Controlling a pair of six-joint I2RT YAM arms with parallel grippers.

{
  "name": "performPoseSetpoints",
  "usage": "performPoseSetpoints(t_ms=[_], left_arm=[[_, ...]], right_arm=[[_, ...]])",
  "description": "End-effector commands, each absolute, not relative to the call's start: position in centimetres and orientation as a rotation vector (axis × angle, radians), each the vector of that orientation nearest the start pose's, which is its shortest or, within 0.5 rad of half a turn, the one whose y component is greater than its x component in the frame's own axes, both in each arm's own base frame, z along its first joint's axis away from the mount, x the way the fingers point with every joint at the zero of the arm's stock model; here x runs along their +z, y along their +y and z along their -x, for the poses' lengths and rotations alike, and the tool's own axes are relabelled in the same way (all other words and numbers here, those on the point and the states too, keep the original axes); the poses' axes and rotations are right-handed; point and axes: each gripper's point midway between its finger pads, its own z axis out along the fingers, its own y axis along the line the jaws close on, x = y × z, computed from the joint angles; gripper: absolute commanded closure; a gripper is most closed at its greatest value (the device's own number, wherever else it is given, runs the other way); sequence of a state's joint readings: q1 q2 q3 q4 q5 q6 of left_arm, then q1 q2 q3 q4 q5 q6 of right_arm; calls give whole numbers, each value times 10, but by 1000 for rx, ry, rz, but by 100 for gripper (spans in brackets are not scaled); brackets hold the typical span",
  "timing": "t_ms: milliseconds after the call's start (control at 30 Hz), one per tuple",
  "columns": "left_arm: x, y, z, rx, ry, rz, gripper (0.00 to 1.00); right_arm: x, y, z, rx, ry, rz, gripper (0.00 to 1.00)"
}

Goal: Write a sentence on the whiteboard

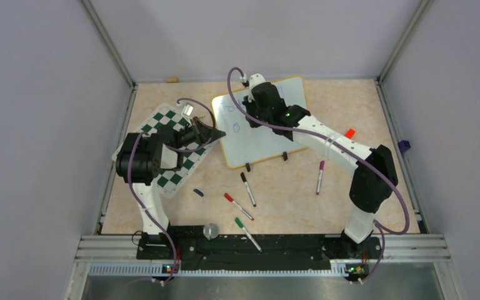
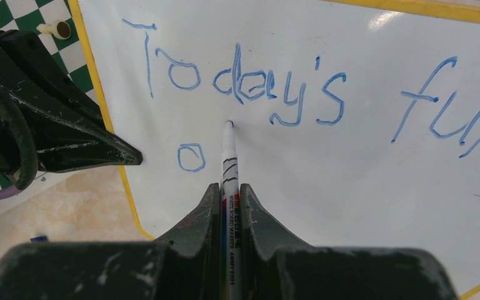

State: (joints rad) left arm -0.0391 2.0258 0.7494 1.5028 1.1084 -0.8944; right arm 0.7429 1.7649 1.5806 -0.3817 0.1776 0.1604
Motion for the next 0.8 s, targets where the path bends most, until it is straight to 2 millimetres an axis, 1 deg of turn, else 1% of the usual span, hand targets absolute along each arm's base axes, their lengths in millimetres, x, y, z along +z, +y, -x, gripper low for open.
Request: performPoseSetpoints(t_ms=[0,233,767], left_arm=[[160,-184,-380,-1343,1461,-544,100],[159,-184,-380,-1343,1462,-543,100],[159,-184,-380,-1344,1461,-544,100]], right_arm=[[228,332,-401,371,2060,504,100],[223,329,-392,387,2074,514,100],[195,309,-364,381,2143,538,100]])
